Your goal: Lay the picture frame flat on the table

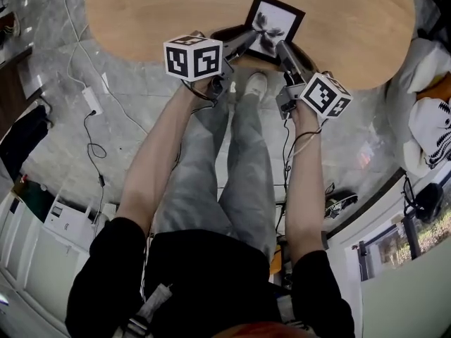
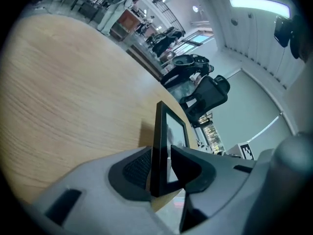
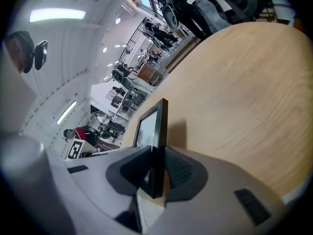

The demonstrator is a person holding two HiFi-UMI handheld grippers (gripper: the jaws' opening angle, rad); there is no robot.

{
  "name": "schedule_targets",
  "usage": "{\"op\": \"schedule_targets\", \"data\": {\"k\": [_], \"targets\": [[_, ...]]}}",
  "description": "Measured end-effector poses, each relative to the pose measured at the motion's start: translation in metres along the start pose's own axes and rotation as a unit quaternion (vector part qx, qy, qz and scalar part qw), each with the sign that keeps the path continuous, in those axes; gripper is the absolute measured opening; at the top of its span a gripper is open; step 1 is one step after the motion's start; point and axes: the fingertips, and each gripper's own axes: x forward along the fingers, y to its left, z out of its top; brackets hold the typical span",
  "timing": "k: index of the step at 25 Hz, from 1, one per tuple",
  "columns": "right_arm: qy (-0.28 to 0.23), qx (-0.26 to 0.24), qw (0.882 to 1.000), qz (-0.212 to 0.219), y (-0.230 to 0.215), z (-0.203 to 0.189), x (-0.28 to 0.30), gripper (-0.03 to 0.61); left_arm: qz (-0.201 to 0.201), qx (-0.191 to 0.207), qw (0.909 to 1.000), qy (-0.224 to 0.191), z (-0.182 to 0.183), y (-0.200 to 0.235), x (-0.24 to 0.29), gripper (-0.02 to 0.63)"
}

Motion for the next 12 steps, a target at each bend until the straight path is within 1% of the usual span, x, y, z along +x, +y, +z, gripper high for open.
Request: {"op": "schedule_targets", "data": {"k": [2,5,6,8,10,12], "targets": [[-0.004,0.007,1.000,-0.010,-0.006,-0.001,0.001,0.075,0.014,0.003,0.9998,-0.011,0.000,0.008,-0.007,0.120],[-0.010,0.025,1.000,-0.004,-0.009,0.000,0.000,0.074,0.011,-0.017,0.9993,-0.032,0.000,0.014,-0.021,0.120],[-0.010,0.024,1.000,-0.003,-0.010,0.000,0.000,0.074,0.009,-0.022,0.9990,-0.037,-0.001,0.015,-0.025,0.120],[-0.004,0.006,1.000,-0.014,-0.012,0.000,0.002,0.074,0.009,-0.024,0.9989,-0.040,-0.004,0.014,-0.030,0.120],[0.003,-0.028,0.998,-0.049,-0.018,-0.001,0.006,0.075,0.009,-0.024,0.9989,-0.040,-0.008,0.014,-0.034,0.120],[0.010,-0.075,0.992,-0.105,-0.027,0.000,0.008,0.081,0.005,-0.027,0.9987,-0.042,-0.010,0.012,-0.037,0.120]]}}
